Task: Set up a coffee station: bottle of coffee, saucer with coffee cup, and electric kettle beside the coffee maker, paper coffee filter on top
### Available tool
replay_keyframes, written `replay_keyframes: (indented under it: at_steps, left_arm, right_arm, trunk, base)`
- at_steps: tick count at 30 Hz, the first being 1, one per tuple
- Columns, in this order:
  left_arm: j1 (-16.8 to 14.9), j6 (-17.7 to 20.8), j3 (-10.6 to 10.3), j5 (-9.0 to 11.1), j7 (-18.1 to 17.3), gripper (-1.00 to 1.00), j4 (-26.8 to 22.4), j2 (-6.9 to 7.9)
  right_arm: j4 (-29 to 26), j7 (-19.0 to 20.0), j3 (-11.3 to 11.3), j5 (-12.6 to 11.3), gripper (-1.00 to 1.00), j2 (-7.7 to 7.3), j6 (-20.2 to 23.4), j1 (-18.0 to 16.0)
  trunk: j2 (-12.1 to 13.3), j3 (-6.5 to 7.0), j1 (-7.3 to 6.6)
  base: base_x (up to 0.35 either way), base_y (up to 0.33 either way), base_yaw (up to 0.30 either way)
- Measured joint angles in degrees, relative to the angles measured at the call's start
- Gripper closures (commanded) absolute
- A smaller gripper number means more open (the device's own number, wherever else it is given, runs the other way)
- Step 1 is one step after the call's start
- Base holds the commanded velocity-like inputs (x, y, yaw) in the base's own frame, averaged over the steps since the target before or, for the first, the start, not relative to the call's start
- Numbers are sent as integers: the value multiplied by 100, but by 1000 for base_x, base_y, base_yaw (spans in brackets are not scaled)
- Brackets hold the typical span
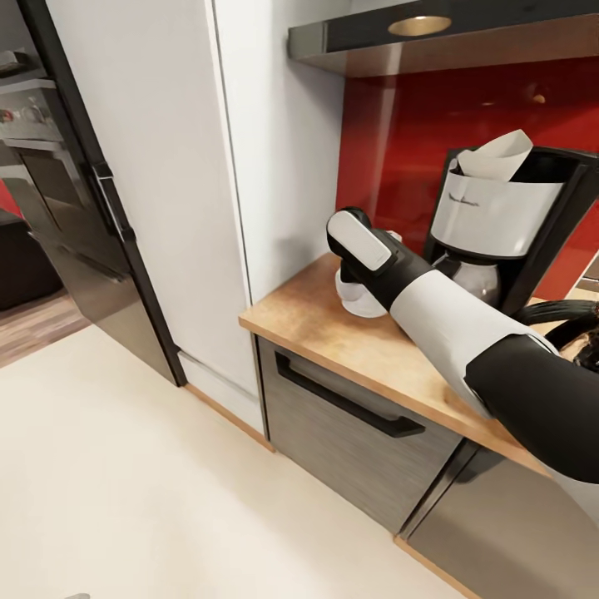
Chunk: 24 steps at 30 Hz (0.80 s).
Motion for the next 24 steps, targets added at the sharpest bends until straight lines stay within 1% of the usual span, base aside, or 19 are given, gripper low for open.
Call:
replay_keyframes:
  at_steps: [5, 12, 17, 24]
  left_arm:
    - [0, 0, 1, -1, 0, -100, 4, 2]
    - [0, 0, -1, 1, 0, -100, 5, 1]
    - [0, 0, 1, -1, 0, -100, 7, 6]
    - [1, -2, 1, -2, 1, -100, 51, 6]
  right_arm:
    - [6, 0, 8, 0, 100, -4, 0, 5]
    - [15, 0, 9, 0, 100, -3, -8, 5]
    - [13, 0, 8, 0, 100, -4, -9, 6]
    - [13, 0, 8, -2, 100, -4, -9, 6]
  trunk:
    - [0, 0, 0]
    - [0, 0, 0]
    - [0, 0, 0]
    - [0, 0, -1]
  base:
    - [1, -50, 0]
    - [0, -181, 0]
    - [7, -23, 0]
    - [130, -2, 0]
